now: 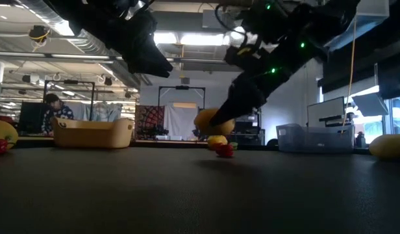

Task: Sort produce into baskets
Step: Put the yellow lemon into the black bin

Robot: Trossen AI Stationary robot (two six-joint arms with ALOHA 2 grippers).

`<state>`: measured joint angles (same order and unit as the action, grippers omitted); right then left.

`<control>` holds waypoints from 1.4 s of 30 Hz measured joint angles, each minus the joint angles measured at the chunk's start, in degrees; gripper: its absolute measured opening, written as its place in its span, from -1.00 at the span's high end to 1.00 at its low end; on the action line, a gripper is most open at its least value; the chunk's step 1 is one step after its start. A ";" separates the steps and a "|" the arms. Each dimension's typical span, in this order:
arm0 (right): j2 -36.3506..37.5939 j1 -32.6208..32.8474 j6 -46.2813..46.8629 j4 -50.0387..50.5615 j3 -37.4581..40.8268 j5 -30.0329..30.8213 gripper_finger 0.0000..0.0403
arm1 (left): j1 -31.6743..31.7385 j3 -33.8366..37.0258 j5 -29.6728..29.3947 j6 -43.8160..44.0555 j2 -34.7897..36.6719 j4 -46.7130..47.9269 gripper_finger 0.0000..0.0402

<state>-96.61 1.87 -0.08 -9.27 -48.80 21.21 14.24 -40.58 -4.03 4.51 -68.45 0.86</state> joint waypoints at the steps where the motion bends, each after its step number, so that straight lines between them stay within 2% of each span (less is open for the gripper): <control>1: 1.00 0.00 -0.39 1.04 0.00 0.68 0.32 | -0.02 0.00 0.01 0.00 0.00 0.01 -0.03; 10: 10.54 -0.65 -2.01 11.30 0.00 7.72 0.33 | -0.01 0.00 0.02 -0.02 0.00 0.03 -0.03; 16: 15.87 -4.54 -2.01 19.56 0.00 8.37 0.33 | -0.02 0.00 0.02 -0.02 0.00 0.07 -0.03; 22: 21.87 -10.05 -3.17 27.73 0.00 8.60 0.33 | -0.01 0.00 0.00 -0.02 0.00 0.20 -0.03; 25: 25.58 -12.63 -3.47 31.50 0.00 11.10 0.33 | -0.01 0.00 0.02 -0.02 0.00 0.20 -0.03; 32: 32.90 -20.53 -4.91 35.60 0.00 12.25 0.33 | 0.02 0.00 0.02 -0.02 0.00 -0.28 -0.03; 42: 34.73 -33.68 -7.95 38.33 0.00 12.24 0.33 | 0.05 0.00 0.00 0.39 0.00 -0.04 -0.03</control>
<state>-61.87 -31.81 -8.03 29.06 -48.80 33.45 14.28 -40.58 -4.03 4.90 -68.45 0.82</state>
